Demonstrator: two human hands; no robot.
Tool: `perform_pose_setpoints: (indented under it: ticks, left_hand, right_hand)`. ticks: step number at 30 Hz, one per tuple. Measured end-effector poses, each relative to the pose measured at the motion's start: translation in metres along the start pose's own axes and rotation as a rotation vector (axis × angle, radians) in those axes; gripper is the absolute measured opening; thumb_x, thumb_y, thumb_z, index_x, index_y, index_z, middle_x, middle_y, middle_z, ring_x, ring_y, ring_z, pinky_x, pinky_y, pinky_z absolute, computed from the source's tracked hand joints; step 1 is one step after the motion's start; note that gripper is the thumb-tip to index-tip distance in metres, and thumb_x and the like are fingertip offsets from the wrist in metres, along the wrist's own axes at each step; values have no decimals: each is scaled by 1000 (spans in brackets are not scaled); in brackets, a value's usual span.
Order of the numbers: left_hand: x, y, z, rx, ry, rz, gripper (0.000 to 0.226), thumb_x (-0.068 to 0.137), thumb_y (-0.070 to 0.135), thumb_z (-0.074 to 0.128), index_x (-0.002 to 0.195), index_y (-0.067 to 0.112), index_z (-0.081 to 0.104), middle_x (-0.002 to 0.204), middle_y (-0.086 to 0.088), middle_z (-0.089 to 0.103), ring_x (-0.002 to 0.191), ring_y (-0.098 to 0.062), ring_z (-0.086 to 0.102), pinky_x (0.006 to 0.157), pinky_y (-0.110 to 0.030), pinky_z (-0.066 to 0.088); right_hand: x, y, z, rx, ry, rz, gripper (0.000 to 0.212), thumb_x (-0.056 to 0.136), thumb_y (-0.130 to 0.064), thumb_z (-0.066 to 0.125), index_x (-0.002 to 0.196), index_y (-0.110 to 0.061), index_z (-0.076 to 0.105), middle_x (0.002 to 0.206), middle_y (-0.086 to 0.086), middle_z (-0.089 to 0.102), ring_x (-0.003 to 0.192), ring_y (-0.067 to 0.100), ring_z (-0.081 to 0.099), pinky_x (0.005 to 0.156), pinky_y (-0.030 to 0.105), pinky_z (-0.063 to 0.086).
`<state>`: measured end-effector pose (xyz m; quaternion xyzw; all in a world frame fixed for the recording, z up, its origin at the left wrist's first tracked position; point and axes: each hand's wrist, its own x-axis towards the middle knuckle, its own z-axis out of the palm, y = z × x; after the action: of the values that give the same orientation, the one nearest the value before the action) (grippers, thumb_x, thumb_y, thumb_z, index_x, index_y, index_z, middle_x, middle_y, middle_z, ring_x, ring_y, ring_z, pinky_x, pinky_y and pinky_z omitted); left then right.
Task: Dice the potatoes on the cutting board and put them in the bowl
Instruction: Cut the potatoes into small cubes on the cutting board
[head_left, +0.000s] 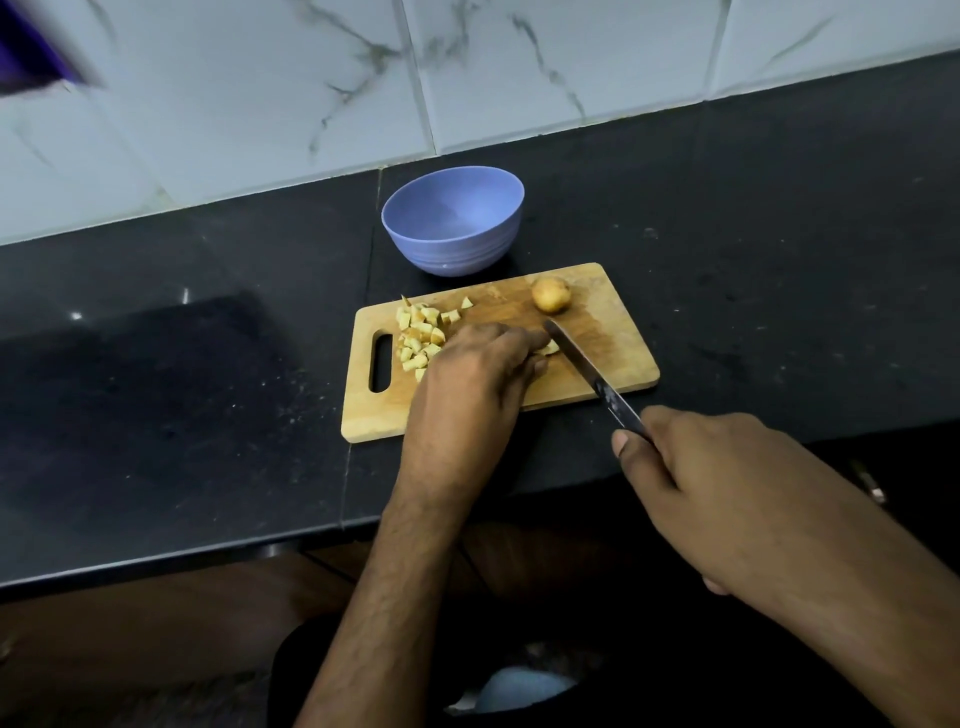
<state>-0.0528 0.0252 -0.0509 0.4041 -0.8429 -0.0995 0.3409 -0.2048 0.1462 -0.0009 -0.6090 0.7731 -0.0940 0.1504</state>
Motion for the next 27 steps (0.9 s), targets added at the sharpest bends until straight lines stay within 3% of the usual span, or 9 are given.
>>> perform_pose_setpoints:
  ticks: [3,7,11,17,23,27]
  left_hand:
    - [2,0,2,-6,-90,0,29,97,25,65,126,19,68,119,3,61,106,-10,58,86,-35,54]
    - [2,0,1,-41,-97,-53,36,97,22,63,133,21,60,114,8,55,102,-4,55,85,-33,53]
    - [-1,3,-3,-121,-21,-160,26,93,20,69,117,23,58,98,13,59,88,-3,58,75,-25,52]
    - [-10,0,-6,-108,62,-209,12,93,20,72,104,20,70,100,14,66,89,1,59,75,-12,48]
    - [-9,0,-5,-115,50,-233,4,93,18,71,95,20,69,93,13,64,85,-2,59,72,-15,47]
    - [-10,-1,-4,-114,69,-233,4,91,16,72,92,19,70,92,12,65,84,-2,59,71,-11,45]
  right_hand:
    - [1,1,-3,-2,-16,1,34,101,-51,25,79,-30,41,63,-5,55,46,2,51,54,23,48]
    - [2,1,-5,-19,-11,-3,35,101,-52,24,83,-30,44,63,-5,55,45,3,51,57,24,52]
    - [1,-1,-3,-18,-32,-13,34,101,-53,23,85,-31,44,67,-5,56,46,3,51,58,24,53]
    - [2,-6,2,3,-11,-52,33,101,-53,24,85,-32,44,67,-5,57,46,4,53,54,23,51]
    - [3,-17,5,-52,-12,-79,36,102,-49,24,72,-31,31,68,-7,51,54,4,49,48,19,30]
    - [0,-19,7,-63,-29,-89,34,103,-46,23,74,-31,31,68,-8,50,56,5,50,51,19,33]
